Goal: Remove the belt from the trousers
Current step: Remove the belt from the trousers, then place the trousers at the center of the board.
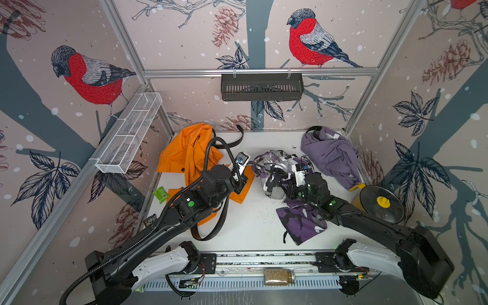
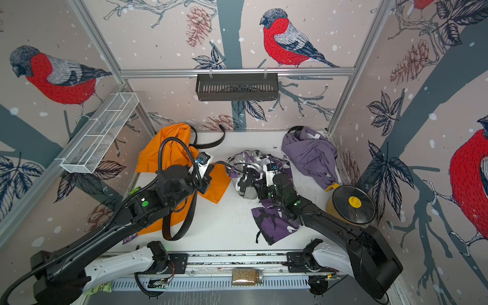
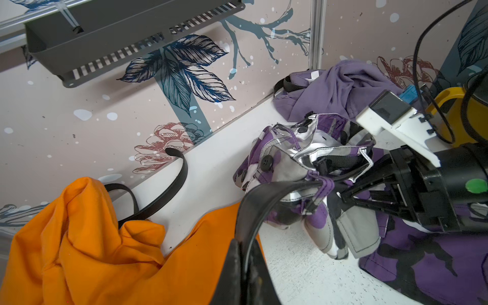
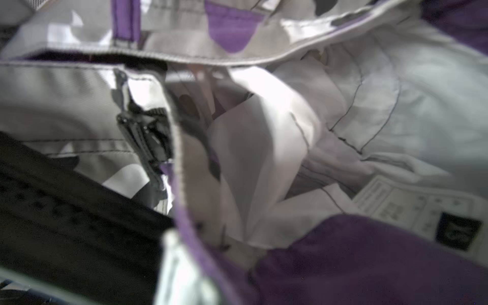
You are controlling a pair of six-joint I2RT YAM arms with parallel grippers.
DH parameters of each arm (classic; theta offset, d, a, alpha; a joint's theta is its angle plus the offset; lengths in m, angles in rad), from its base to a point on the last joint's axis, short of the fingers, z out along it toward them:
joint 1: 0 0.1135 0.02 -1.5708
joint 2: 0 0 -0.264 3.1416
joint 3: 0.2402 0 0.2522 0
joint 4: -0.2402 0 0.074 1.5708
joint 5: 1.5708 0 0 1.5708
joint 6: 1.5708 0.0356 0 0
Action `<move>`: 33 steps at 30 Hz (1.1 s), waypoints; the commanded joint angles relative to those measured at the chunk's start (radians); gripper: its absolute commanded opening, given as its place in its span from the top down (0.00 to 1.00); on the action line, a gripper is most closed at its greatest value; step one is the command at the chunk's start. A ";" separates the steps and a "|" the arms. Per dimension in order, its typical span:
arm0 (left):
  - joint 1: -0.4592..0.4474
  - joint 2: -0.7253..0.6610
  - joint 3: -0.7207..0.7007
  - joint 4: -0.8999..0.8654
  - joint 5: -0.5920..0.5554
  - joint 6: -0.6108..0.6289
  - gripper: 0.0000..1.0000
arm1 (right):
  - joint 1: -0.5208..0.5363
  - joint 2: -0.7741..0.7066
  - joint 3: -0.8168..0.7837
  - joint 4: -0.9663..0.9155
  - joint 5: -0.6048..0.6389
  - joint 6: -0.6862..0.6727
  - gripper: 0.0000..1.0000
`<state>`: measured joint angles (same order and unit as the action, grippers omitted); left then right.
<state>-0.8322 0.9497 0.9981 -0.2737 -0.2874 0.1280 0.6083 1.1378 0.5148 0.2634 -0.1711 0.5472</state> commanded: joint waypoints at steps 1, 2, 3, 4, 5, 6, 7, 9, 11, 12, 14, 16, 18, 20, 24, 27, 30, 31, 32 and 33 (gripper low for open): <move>0.051 -0.044 0.035 0.055 0.005 0.010 1.00 | -0.077 -0.029 0.017 -0.056 0.038 -0.017 0.82; 0.081 -0.058 0.039 0.046 0.019 0.017 1.00 | -0.118 -0.048 0.020 -0.075 0.038 -0.031 0.84; 0.110 -0.072 0.044 0.038 0.037 0.021 1.00 | -0.163 -0.062 0.028 -0.098 0.042 -0.046 0.87; 0.139 -0.084 0.045 0.032 0.054 0.023 1.00 | -0.201 -0.069 0.040 -0.117 0.042 -0.066 0.91; 0.172 -0.098 0.047 0.027 0.077 0.025 1.00 | -0.244 -0.073 0.060 -0.142 0.031 -0.091 0.94; 0.200 -0.107 0.048 0.025 0.096 0.025 1.00 | -0.280 -0.071 0.081 -0.167 0.028 -0.113 0.99; 0.219 -0.115 0.050 0.021 0.100 0.028 1.00 | -0.310 -0.067 0.106 -0.193 0.027 -0.131 1.00; 0.258 -0.124 0.055 0.013 0.092 0.036 1.00 | -0.373 -0.045 0.159 -0.233 0.005 -0.167 1.00; 0.292 -0.137 0.052 0.026 0.052 0.040 1.00 | -0.422 -0.023 0.192 -0.260 -0.006 -0.186 1.00; 0.310 -0.150 0.049 0.044 0.019 0.035 1.00 | -0.447 -0.014 0.206 -0.268 -0.008 -0.189 1.00; 0.344 -0.177 0.039 0.090 -0.048 0.027 1.00 | -0.477 0.000 0.219 -0.271 -0.012 -0.193 1.00; 0.373 -0.202 0.031 0.142 -0.130 0.021 1.00 | -0.501 0.013 0.232 -0.282 -0.010 -0.193 1.00; 0.399 -0.216 0.033 0.185 -0.196 0.023 1.00 | -0.521 0.017 0.238 -0.282 -0.025 -0.195 1.00; 0.423 -0.215 0.045 0.220 -0.224 0.028 1.00 | -0.524 0.022 0.243 -0.272 -0.051 -0.202 1.00; 0.430 -0.149 0.094 0.283 -0.102 0.017 1.00 | -0.467 0.045 0.287 -0.242 -0.142 -0.201 1.00; 0.430 -0.038 0.189 0.357 0.004 0.017 1.00 | -0.364 0.078 0.344 -0.187 -0.195 -0.181 1.00; 0.430 0.102 0.340 0.408 0.088 0.019 1.00 | -0.221 0.165 0.454 -0.148 -0.244 -0.150 1.00; 0.430 0.145 0.387 0.421 0.106 0.021 1.00 | -0.176 0.194 0.488 -0.136 -0.253 -0.144 1.00; 0.430 0.193 0.430 0.448 0.129 0.021 1.00 | -0.127 0.232 0.531 -0.117 -0.268 -0.130 1.00; 0.431 0.239 0.470 0.476 0.153 0.019 1.00 | -0.080 0.268 0.567 -0.089 -0.281 -0.118 1.00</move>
<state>-0.4038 1.1126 1.3891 0.0261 -0.2474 0.1535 0.4549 1.3552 1.0142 0.0551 -0.3679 0.3912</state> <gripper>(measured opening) 0.080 0.071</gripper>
